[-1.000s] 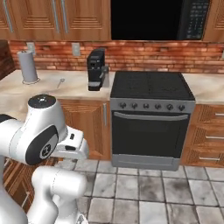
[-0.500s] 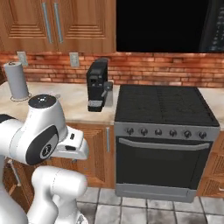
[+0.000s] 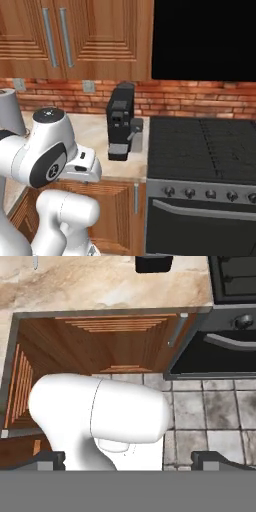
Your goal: Take the fork and place it on the left side of the plate. Then take the spoon and place it on the right side of the plate. Make sure they're directly next to the plate.
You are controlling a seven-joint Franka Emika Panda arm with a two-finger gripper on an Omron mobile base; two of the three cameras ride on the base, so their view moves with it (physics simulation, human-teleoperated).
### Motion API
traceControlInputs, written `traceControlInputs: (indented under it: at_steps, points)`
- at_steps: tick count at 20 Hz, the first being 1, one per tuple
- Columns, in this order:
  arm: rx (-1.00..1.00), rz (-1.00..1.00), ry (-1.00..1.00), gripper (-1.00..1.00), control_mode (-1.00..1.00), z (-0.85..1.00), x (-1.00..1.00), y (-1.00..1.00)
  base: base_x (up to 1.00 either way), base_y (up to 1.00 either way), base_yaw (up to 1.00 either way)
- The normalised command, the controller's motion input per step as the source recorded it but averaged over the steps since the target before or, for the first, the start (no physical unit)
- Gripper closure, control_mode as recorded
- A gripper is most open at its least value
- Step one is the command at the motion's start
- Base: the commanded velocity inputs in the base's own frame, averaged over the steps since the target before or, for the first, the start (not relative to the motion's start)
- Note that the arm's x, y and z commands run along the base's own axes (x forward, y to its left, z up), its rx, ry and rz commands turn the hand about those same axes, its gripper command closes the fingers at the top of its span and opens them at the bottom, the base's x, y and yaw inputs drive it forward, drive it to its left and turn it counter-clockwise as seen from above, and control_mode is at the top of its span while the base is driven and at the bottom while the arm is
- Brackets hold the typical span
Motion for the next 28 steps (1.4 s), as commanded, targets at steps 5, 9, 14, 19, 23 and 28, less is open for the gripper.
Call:
traceControlInputs:
  at_steps: [5, 9, 14, 19, 23, 28]
  points:
    - [0.00, 0.00, 0.00, -1.00, 1.00, 0.00, 0.00, 0.00, 0.52, 0.56, 0.01]
    - [0.00, 0.00, 0.00, -1.00, 1.00, 0.00, 0.00, 0.00, 0.16, 0.46, 0.09]
    - [0.00, 0.00, 0.00, -1.00, 1.00, 0.00, 0.00, 0.00, 0.00, 0.27, 0.21]
    - [-0.07, 0.07, 0.04, -1.00, -1.00, -0.11, 0.00, 0.26, 0.00, 0.25, 0.13]
    - [-0.14, 0.04, 0.03, -1.00, -1.00, -0.28, 0.18, 0.71, 0.00, 0.00, 0.00]
    - [-0.06, -0.04, 0.00, -1.00, -1.00, -0.19, 0.29, 0.61, 0.00, 0.00, 0.00]
